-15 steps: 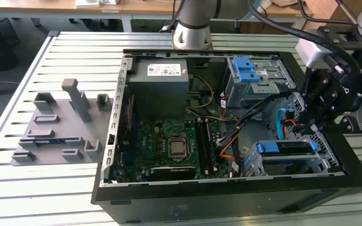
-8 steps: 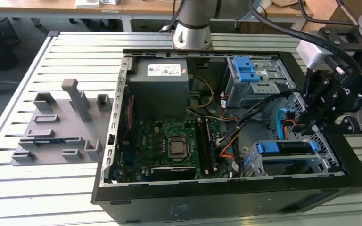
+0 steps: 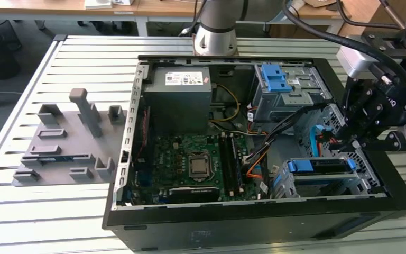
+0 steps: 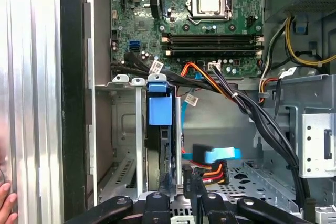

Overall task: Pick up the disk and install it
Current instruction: 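Insert the first disk wire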

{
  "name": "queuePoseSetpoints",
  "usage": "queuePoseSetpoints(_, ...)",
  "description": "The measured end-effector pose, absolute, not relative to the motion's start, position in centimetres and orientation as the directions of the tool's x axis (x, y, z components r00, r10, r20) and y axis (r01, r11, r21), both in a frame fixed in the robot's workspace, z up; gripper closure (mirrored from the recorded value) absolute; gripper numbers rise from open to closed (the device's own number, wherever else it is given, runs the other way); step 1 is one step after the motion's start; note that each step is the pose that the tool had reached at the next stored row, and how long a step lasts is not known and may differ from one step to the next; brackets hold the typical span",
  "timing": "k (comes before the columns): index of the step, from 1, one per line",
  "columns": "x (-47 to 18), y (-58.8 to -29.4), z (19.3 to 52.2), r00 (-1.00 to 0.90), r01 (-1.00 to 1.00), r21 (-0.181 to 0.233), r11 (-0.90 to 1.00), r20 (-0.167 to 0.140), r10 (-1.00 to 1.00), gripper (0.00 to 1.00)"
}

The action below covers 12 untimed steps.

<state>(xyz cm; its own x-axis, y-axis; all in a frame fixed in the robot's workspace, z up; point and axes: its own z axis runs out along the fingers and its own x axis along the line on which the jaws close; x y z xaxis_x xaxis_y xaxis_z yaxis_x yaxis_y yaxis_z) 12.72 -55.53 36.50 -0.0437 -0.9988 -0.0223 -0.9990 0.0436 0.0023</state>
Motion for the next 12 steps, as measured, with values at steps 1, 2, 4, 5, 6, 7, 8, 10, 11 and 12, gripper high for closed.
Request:
queuePoseSetpoints(1, 12.72, -55.52, 36.50, -0.044, -0.999, 0.002, 0.044, -0.022, -0.999, 0.70)
queuePoseSetpoints(2, 12.73, -55.52, 36.47, -0.044, -0.999, 0.002, 0.043, -0.022, -0.999, 0.70)
queuePoseSetpoints(4, 12.73, -55.52, 36.34, -0.044, -0.999, 0.002, 0.043, -0.024, -0.999, 0.70)
queuePoseSetpoints(5, 12.74, -55.52, 36.28, -0.043, -0.999, 0.001, 0.043, -0.025, -0.999, 0.70)
queuePoseSetpoints(6, 12.74, -55.52, 36.19, -0.043, -0.999, 0.001, 0.043, -0.025, -0.999, 0.70)
queuePoseSetpoints(7, 12.74, -55.52, 36.12, -0.043, -0.999, 0.001, 0.043, -0.027, -0.999, 0.70)
queuePoseSetpoints(8, 12.73, -55.52, 36.08, -0.043, -0.999, 0.001, 0.043, -0.028, -0.999, 0.70)
queuePoseSetpoints(10, 12.73, -55.50, 36.03, -0.043, -0.999, 0.001, 0.043, -0.033, -0.999, 0.70)
queuePoseSetpoints(11, 12.73, -55.47, 36.00, -0.043, -0.999, 0.001, 0.043, -0.035, -0.998, 0.70)
queuePoseSetpoints(12, 12.73, -55.46, 35.95, -0.043, -0.999, 0.001, 0.043, -0.036, -0.998, 0.70)
